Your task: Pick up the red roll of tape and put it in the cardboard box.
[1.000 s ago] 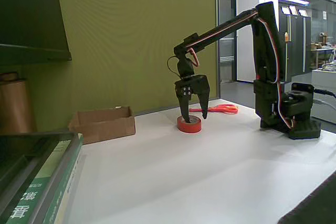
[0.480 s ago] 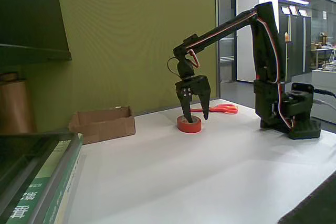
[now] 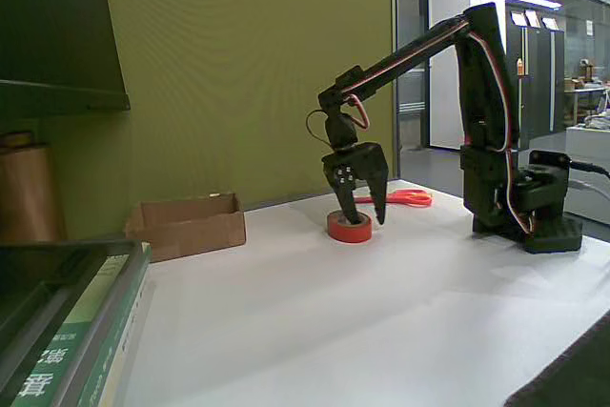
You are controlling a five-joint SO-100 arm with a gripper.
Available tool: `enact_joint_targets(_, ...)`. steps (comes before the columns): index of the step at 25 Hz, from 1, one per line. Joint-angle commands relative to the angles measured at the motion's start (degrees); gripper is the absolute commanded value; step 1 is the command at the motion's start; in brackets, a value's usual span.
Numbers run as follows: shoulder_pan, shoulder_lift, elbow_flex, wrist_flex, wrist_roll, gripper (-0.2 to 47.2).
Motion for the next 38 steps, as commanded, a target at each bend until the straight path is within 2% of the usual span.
enact_joint_targets(1,-0.7,1.1,0.9,0.3,-0.2,12.5)
enact_joint_targets(4,-1.1,0.6,0.9,0.0,-0.5,8.0)
enact_joint_targets(10,-1.2,0.4,0.7,-1.4,-1.2,3.6)
enact_joint_targets(11,-1.3,0.4,0.6,-1.5,-1.2,0.8)
enact_joint_targets(12,-1.4,0.4,0.5,-1.5,-1.1,0.1)
enact_joint_targets(24,-1.1,1.0,0.0,-2.5,-1.0,0.1)
enact_joint_targets(38,-5.1,7.2,-2.9,-4.9,0.4,0.1)
